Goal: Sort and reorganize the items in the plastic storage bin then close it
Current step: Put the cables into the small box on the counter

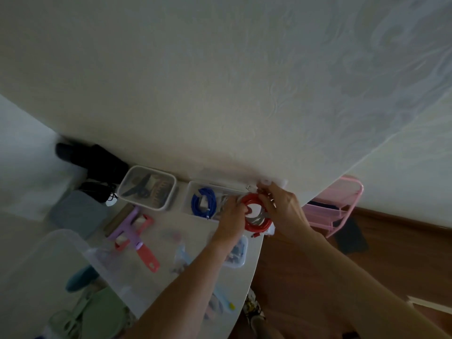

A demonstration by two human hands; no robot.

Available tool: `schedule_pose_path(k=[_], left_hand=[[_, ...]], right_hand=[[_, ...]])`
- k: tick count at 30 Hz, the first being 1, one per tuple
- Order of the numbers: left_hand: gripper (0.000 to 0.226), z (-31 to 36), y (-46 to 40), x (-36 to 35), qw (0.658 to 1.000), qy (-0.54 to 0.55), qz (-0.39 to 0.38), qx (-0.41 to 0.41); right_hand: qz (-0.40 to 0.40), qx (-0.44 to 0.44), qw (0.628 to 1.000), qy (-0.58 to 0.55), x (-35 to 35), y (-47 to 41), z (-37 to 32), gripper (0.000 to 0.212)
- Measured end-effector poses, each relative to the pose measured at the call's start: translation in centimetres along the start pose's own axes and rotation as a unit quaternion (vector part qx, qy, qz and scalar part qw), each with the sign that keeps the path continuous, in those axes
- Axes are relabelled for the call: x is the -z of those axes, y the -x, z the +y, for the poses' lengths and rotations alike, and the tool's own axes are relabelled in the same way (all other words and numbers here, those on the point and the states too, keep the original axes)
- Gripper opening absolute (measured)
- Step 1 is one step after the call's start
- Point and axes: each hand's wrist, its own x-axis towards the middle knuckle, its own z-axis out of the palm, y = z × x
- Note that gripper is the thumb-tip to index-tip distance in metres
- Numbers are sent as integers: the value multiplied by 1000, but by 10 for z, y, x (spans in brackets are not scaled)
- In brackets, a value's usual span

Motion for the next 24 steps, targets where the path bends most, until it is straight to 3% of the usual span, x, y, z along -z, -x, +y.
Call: schedule_pose_path(k=[4, 7, 9, 11, 13, 17, 21, 24], left_hand=[[25, -22, -10, -7, 970, -217, 74, -85], [47, -25, -13, 1, 892, -410, 125, -145], [49, -21, -12, 8, 857, -471, 141, -154], [45, -18, -14, 13, 893, -407, 123, -151], [54, -15, -17, 17, 919, -356, 105, -133], [30, -11, -25, 16, 894, -407, 107, -156], [23, -10, -26, 14, 902, -396, 123, -117], [40, -7, -21, 13, 928, -328, 131, -116]], right_hand=[[4, 34, 999, 17, -4, -1, 10, 41], [-12, 58, 998, 21, -10, -1, 15, 38], [-9, 49, 999, -1, -10, -5, 14, 32], [-14, 56, 998, -19, -8, -10, 14, 25], [-47, 77, 996, -2, -5, -12, 16, 31], [-162, 37, 986, 19, 5, 7, 15, 64], [-8, -58, 996, 65, 2, 36, 8, 50], [-21, -95, 994, 43, -7, 36, 11, 36]])
